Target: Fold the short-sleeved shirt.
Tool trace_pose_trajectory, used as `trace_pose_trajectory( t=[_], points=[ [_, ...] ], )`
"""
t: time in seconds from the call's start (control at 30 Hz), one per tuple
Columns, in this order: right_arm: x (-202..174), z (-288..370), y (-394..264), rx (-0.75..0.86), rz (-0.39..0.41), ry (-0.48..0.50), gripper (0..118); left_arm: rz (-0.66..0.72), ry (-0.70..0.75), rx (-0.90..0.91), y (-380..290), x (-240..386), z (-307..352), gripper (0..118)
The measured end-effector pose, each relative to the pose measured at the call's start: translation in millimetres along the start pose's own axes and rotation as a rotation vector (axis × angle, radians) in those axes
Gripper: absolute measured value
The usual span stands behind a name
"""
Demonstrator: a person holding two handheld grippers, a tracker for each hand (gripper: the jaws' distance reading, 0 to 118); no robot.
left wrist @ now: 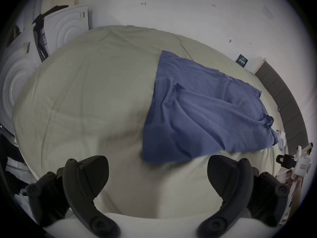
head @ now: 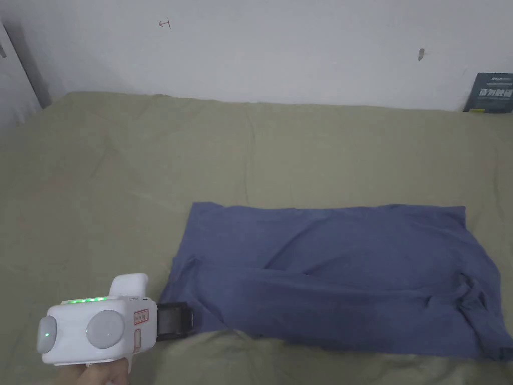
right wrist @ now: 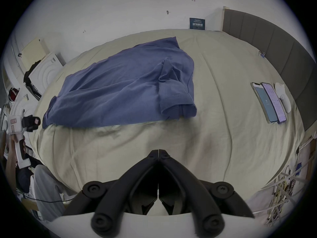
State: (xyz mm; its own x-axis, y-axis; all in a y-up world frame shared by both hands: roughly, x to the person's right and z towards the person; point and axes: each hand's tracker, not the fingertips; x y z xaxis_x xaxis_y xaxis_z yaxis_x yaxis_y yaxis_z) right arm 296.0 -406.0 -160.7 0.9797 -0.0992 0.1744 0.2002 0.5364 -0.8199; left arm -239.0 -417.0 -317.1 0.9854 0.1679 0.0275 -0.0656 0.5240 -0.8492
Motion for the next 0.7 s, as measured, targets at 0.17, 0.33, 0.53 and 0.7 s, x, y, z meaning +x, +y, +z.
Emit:
trace_pose_trajectory(
  t=[0.17, 0.33, 0.53, 0.7],
  points=[
    [5.3, -8.9, 4.3, -0.021, 0.01, -0.012, 0, -0.042, -0.018, -0.062, -0.4, 5.8, -26.7, 75],
    [8.5, -13.1, 8.4, -0.023, 0.022, -0.017, 0, -0.048, -0.051, -0.01, 10.2, -8.5, -7.2, 8],
    [13.1, -15.5, 18.0, 0.0, 0.018, -0.034, 1, -0.152, 0.008, -0.044, 16.2, 9.8, -12.7, 8],
    [20.4, -31.8, 36.7, 0.048, 0.015, -0.047, 115, -0.124, -0.012, -0.052, 17.0, 6.6, -14.0, 8]
  ],
)
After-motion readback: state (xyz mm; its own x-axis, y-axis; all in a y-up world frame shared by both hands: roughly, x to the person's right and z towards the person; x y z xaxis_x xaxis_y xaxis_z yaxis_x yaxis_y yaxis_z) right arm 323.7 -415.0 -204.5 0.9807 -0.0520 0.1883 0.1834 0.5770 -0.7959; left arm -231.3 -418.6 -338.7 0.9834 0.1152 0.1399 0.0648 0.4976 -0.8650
